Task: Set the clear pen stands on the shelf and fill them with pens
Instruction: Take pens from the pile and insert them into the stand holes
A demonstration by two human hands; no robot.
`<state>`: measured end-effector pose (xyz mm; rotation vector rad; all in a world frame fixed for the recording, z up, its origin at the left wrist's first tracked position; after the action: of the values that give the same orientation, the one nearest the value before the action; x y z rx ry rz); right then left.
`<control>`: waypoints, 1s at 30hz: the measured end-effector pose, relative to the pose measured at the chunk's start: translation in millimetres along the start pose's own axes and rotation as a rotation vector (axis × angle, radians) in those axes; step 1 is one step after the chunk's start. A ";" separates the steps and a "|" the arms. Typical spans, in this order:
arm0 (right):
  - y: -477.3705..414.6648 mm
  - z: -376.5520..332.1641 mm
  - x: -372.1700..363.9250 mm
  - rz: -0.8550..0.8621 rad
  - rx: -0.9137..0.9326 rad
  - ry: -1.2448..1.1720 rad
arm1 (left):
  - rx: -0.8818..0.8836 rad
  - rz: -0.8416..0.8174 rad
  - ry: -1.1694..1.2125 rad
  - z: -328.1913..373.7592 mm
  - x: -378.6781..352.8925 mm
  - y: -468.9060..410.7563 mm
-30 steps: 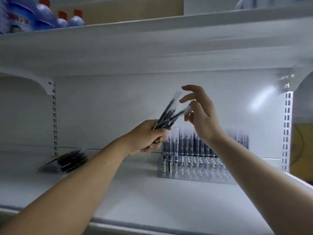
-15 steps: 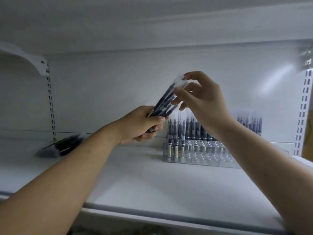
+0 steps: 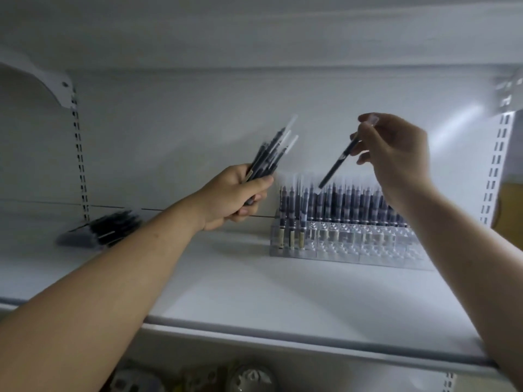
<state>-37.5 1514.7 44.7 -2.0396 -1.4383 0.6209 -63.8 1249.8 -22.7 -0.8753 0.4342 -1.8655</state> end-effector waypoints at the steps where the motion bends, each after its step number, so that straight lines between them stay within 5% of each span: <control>1: 0.0 1.0 0.0 0.002 0.017 0.061 | -0.007 0.012 -0.011 -1.6 0.5 -0.6; 7: 5.8 11.7 -14.7 -0.104 0.051 0.366 | -0.052 0.062 -0.038 -5.5 -2.3 -2.7; 30: 28.6 29.4 -47.0 -0.367 -0.009 0.557 | -0.136 0.114 -0.103 -0.7 -7.1 -3.8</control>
<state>-52.0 1467.9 6.1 -1.6985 -1.4050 -0.1047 -64.9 1257.7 -23.4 -1.0121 0.5404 -1.6940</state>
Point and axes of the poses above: each hand's wrist, its own y-axis away from the middle knuckle, its own x-axis out of the back of the hand, z = x × y, the point moved 7 cm from there along -y, towards the middle knuckle, and after that the axes turned 15 degrees about -x, right-handed, at the moved point
